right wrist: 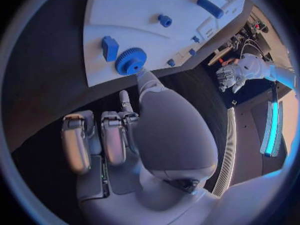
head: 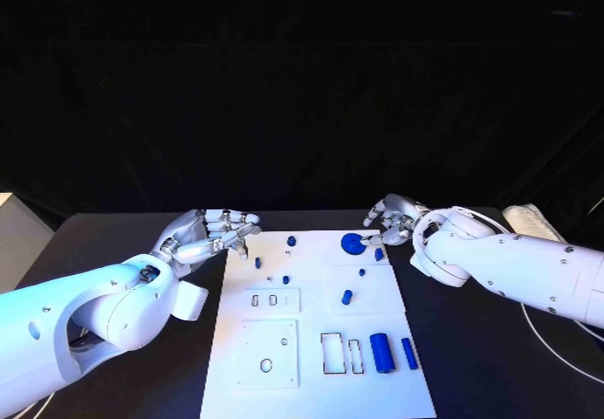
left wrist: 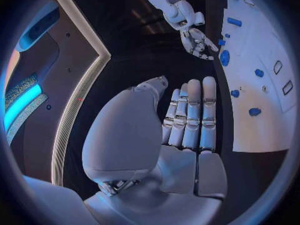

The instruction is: Assemble the parts on the task board

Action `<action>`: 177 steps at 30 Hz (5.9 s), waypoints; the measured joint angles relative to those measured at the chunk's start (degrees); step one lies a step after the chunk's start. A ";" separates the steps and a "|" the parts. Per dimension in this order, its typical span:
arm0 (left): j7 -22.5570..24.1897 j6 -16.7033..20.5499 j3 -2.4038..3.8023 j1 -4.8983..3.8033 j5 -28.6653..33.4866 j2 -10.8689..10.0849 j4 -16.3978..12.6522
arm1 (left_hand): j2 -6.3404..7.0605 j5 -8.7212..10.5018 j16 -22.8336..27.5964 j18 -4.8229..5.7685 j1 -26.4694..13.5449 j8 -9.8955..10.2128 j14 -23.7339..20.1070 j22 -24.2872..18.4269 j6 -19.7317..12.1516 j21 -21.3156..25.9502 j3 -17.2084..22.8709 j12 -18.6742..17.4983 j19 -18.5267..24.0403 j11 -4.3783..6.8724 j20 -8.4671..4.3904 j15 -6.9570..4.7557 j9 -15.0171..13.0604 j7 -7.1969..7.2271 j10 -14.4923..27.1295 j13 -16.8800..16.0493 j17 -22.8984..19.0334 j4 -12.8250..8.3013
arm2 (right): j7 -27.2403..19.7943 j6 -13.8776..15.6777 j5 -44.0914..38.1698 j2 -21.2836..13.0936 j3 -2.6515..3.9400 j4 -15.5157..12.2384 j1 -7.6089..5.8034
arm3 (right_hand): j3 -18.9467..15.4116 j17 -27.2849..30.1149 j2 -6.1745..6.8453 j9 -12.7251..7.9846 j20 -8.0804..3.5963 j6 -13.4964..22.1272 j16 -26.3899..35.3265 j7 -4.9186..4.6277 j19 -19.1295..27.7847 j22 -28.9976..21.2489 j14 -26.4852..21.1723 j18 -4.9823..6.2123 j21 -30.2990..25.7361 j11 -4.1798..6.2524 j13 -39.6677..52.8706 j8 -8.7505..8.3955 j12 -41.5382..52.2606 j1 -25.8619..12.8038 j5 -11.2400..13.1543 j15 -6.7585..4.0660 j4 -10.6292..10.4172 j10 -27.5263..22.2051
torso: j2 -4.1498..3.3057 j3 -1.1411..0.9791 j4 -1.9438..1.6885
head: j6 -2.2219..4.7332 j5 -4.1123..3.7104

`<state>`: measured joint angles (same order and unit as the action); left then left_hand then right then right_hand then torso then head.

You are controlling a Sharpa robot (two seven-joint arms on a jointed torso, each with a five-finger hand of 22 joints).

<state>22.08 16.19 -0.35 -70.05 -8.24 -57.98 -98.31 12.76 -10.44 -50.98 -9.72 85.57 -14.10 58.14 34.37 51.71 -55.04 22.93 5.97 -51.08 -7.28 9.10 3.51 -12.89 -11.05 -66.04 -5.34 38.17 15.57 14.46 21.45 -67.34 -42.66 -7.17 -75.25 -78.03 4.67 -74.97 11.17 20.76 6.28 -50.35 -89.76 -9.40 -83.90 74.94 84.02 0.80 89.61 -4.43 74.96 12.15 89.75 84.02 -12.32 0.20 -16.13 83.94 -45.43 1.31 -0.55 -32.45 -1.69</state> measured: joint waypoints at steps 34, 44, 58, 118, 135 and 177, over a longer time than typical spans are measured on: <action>-0.18 -0.16 0.00 0.00 -0.11 -0.09 -0.04 | 0.00 0.00 0.00 0.00 0.00 0.00 0.00 -0.01 0.00 0.00 0.00 0.00 0.00 0.00 0.00 0.00 0.02 0.00 0.00 0.01 0.00 0.00 | 1.71 -0.06 -1.47 4.44 -0.31 3.12 1.55 | 4.33 0.03 -1.06 -0.12 0.00 -2.61 0.00 0.51 0.00 -0.02 0.01 0.01 -0.01 0.00 -0.02 0.47 0.13 2.11 0.00 0.00 0.17 0.00 | 0.08 0.00 0.04 | -0.82 0.39; -0.31 -0.17 0.00 0.00 -0.14 -0.18 -0.05 | 0.00 0.00 -0.27 0.01 0.00 0.00 -0.42 0.31 0.00 -0.48 0.24 0.00 0.46 0.00 0.04 -0.01 -0.10 0.00 0.00 -0.05 -0.05 -0.24 | 1.91 -0.12 -2.71 4.66 -0.31 3.31 1.61 | 10.00 0.03 -0.60 -1.07 -0.36 -5.09 0.01 1.19 -0.11 -0.03 0.00 0.01 -0.01 0.57 -0.03 0.25 0.13 2.85 0.10 -0.44 0.84 0.06 | 0.08 -0.03 0.07 | -0.96 0.49; -0.49 -0.18 0.00 0.00 -0.18 -0.19 -0.02 | 0.00 0.00 -0.26 0.01 0.00 0.00 -0.41 0.37 0.00 -0.48 0.24 0.00 0.46 0.00 0.04 -0.01 -0.15 0.00 0.00 -0.05 -0.05 -0.24 | 1.45 3.61 -7.28 4.40 -0.50 0.50 1.95 | 11.79 0.04 0.27 -1.08 -0.45 -6.16 0.01 1.44 -0.01 0.01 0.00 0.01 -0.01 0.57 -0.04 0.36 0.13 2.33 0.00 -0.44 0.73 0.06 | 0.10 -0.03 0.11 | -0.72 0.62; -0.79 -0.38 0.00 -0.02 -0.23 0.28 0.15 | 0.00 0.00 -0.25 0.01 0.00 0.00 -0.41 0.56 0.00 -0.71 0.56 0.00 0.63 0.00 0.22 0.00 -0.21 0.00 0.00 -0.07 -0.09 -0.24 | 4.09 9.98 -25.31 16.97 -1.44 0.39 4.28 | 12.59 0.06 0.12 -1.12 -0.64 -7.22 0.01 1.87 -0.21 -0.03 0.01 0.02 0.26 0.98 -0.01 0.69 0.13 0.88 -0.01 -0.84 0.56 0.06 | 0.01 -0.07 -0.06 | -0.81 1.80; -0.84 -0.41 0.01 -0.03 -0.24 -0.06 0.33 | 0.00 0.00 -0.25 0.01 0.00 0.00 -0.40 0.67 0.00 -0.98 0.56 0.00 0.63 0.00 0.22 0.00 -0.20 0.00 0.00 -0.06 -0.15 -0.24 | 4.00 7.94 -23.21 12.46 -1.40 -5.27 4.07 | 11.27 0.06 3.08 -1.73 -0.64 -6.01 0.01 1.10 -0.21 -0.03 0.00 0.02 0.26 0.97 -0.02 -0.35 0.13 -2.89 -0.01 -0.84 -0.26 0.06 | 0.10 -0.07 0.15 | -0.81 1.96; -0.98 -0.45 0.00 -0.03 -0.25 0.01 0.74 | 0.00 0.00 -0.49 0.01 0.00 0.00 -0.40 0.80 0.00 -1.17 0.56 0.00 1.04 0.00 0.22 0.00 -0.28 0.00 0.00 -0.11 -0.20 -0.24 | 4.02 0.46 -16.00 12.71 -1.47 -5.02 4.32 | 7.96 0.07 2.77 -2.03 -0.64 -4.22 0.01 0.74 -0.21 -0.01 0.00 0.02 0.26 0.56 -0.04 -1.38 0.13 -4.78 0.00 -0.42 0.11 0.05 | 0.02 -0.07 -0.03 | -1.88 2.08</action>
<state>21.10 15.73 -0.35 -70.07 -8.49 -57.97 -97.57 12.76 -10.44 -51.47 -9.72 85.57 -14.10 57.73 35.18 51.71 -56.21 23.49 5.97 -50.04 -7.28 9.32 3.51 -13.17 -11.05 -66.04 -5.45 37.98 15.33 18.49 21.90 -83.34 -29.95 -8.64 -80.27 -73.71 12.63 -74.90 13.95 18.73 5.64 -54.58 -89.75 -8.66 -84.11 74.93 84.01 0.82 89.88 -3.88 74.92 10.77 89.87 79.24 -12.32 -0.22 -16.02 83.99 -45.42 1.25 -0.59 -34.33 0.40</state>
